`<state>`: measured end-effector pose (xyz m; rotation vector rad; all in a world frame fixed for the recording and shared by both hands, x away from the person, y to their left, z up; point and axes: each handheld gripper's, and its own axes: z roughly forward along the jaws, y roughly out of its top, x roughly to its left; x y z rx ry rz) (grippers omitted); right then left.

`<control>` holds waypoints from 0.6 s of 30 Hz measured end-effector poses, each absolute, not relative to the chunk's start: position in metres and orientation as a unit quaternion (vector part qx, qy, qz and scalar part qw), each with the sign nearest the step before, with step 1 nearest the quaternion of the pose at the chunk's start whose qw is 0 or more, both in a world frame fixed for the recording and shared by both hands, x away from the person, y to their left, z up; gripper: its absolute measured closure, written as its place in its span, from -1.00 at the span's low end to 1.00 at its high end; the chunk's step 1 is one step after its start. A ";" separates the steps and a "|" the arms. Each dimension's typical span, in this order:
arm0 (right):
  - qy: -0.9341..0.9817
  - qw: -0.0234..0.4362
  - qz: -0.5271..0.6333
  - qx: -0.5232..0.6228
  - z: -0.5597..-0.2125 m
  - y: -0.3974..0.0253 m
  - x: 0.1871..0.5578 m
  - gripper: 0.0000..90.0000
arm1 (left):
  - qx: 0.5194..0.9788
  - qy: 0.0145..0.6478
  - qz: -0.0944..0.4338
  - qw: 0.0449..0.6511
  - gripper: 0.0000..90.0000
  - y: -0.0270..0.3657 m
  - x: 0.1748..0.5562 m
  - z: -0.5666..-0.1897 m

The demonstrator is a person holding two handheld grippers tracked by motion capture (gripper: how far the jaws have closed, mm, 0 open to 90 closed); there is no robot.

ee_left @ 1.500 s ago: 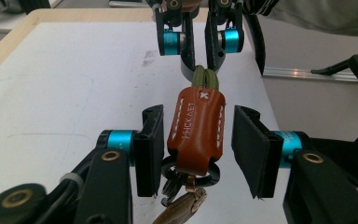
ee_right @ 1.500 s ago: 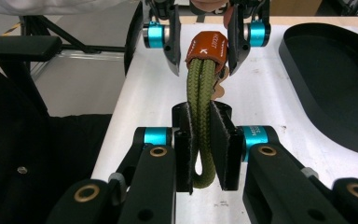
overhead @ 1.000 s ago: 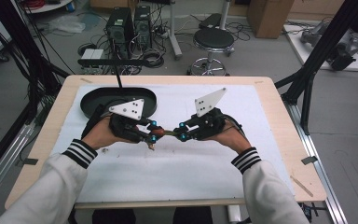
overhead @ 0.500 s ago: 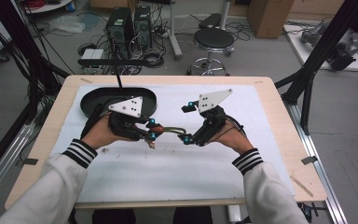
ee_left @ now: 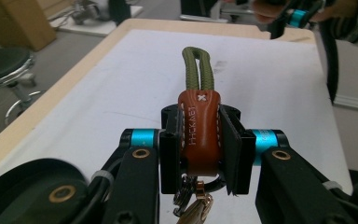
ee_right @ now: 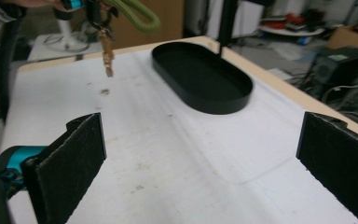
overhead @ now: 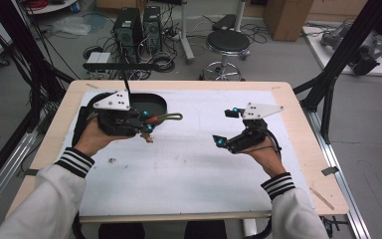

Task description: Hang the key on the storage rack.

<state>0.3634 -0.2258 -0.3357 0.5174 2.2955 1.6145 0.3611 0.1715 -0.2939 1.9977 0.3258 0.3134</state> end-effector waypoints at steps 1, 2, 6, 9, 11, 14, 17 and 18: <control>0.790 0.147 0.565 0.188 -0.338 -0.230 0.362 -0.99 | 0.830 0.142 0.137 0.522 0.58 0.175 0.361 -0.293; 0.784 0.151 0.569 0.197 -0.340 -0.235 0.360 -0.99 | 0.827 0.148 0.144 0.523 0.58 0.178 0.362 -0.293; 0.762 0.166 0.583 0.227 -0.348 -0.250 0.353 -0.99 | 0.808 0.180 0.169 0.535 0.59 0.193 0.363 -0.291; 0.749 0.178 0.590 0.244 -0.355 -0.259 0.349 -0.99 | 0.794 0.205 0.188 0.540 0.59 0.204 0.365 -0.290; 0.743 0.183 0.593 0.253 -0.360 -0.263 0.346 -0.99 | 0.785 0.221 0.202 0.542 0.59 0.211 0.366 -0.290; 0.740 0.190 0.590 0.262 -0.368 -0.267 0.344 -0.99 | 0.769 0.243 0.221 0.549 0.59 0.222 0.367 -0.289; 0.736 0.197 0.590 0.268 -0.375 -0.270 0.341 -0.99 | 0.757 0.262 0.242 0.548 0.59 0.232 0.369 -0.289; 0.733 0.201 0.591 0.269 -0.378 -0.271 0.340 -0.99 | 0.754 0.267 0.246 0.547 0.59 0.235 0.370 -0.289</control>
